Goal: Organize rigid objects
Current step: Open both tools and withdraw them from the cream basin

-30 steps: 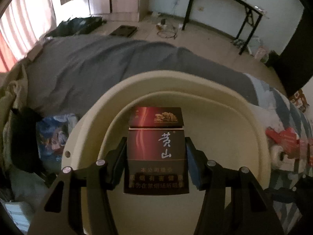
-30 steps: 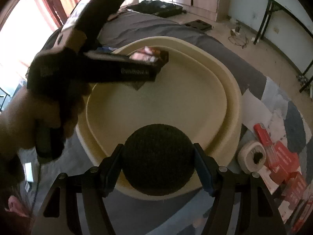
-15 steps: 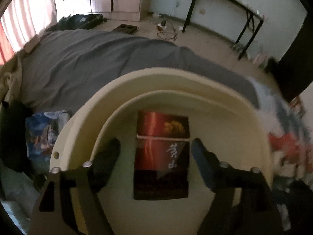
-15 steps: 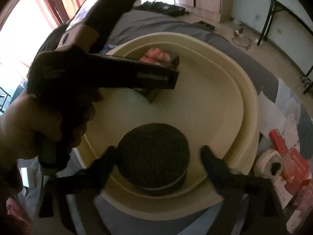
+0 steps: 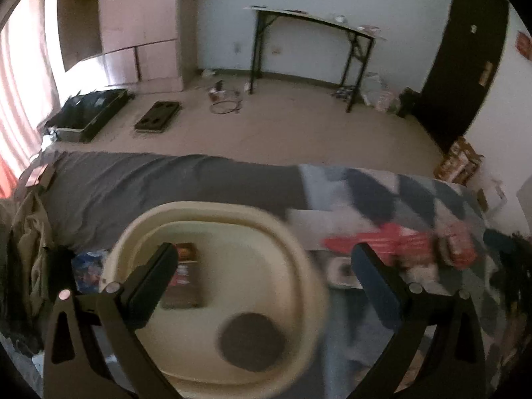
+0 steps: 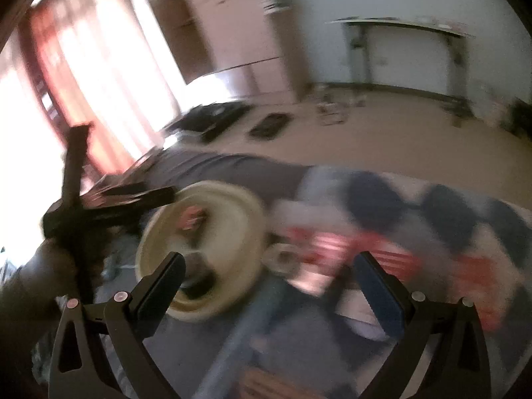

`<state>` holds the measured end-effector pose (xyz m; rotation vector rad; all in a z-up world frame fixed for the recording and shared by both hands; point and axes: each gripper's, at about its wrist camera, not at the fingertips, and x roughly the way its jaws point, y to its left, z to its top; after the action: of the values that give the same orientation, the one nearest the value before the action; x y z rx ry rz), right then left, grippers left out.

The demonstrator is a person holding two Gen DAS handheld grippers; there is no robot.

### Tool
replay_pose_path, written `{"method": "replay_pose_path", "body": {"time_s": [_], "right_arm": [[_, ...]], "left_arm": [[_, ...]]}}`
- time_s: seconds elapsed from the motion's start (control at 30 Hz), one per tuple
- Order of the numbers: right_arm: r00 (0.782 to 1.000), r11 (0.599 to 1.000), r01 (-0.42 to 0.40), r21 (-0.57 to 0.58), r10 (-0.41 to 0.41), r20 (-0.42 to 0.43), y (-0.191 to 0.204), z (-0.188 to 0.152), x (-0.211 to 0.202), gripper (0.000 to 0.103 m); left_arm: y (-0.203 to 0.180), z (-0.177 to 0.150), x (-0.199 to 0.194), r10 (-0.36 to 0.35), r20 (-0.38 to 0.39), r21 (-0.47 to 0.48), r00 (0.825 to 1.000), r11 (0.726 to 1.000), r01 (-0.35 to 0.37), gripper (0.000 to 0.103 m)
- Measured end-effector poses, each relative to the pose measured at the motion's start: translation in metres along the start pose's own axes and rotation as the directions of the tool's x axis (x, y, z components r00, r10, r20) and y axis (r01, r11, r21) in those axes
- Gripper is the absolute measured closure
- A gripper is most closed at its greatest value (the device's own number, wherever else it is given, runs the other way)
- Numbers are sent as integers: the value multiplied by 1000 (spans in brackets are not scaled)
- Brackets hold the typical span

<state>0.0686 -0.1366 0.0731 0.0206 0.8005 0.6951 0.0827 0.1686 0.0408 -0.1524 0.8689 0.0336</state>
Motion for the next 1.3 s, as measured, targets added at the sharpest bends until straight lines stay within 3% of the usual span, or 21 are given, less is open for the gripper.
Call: {"method": "replay_pose_path", "body": {"time_s": [0.17, 0.37, 0.5, 0.6, 0.8, 1.3], "right_arm": [[984, 982, 178, 67, -178, -3, -68, -24, -83, 0], [974, 951, 218, 222, -227, 17, -120, -62, -140, 0], [969, 936, 245, 252, -240, -53, -142, -88, -136, 0], [968, 940, 250, 233, -245, -51, -140, -91, -143, 0], [971, 946, 238, 218, -233, -47, -140, -81, -169, 0], [977, 953, 210, 218, -193, -95, -144, -95, -151, 0]], "left_arm": [[-55, -10, -31, -98, -33, 37, 995, 994, 100, 0], [-83, -29, -35, -144, -97, 40, 985, 988, 149, 0], [-78, -36, -30, -161, -128, -42, 979, 987, 157, 0], [-75, -38, -31, -165, -132, -85, 977, 984, 154, 0], [-76, -37, -37, -161, -114, -98, 980, 984, 150, 0], [-95, -58, -35, -207, -155, -67, 966, 978, 198, 0]]}}
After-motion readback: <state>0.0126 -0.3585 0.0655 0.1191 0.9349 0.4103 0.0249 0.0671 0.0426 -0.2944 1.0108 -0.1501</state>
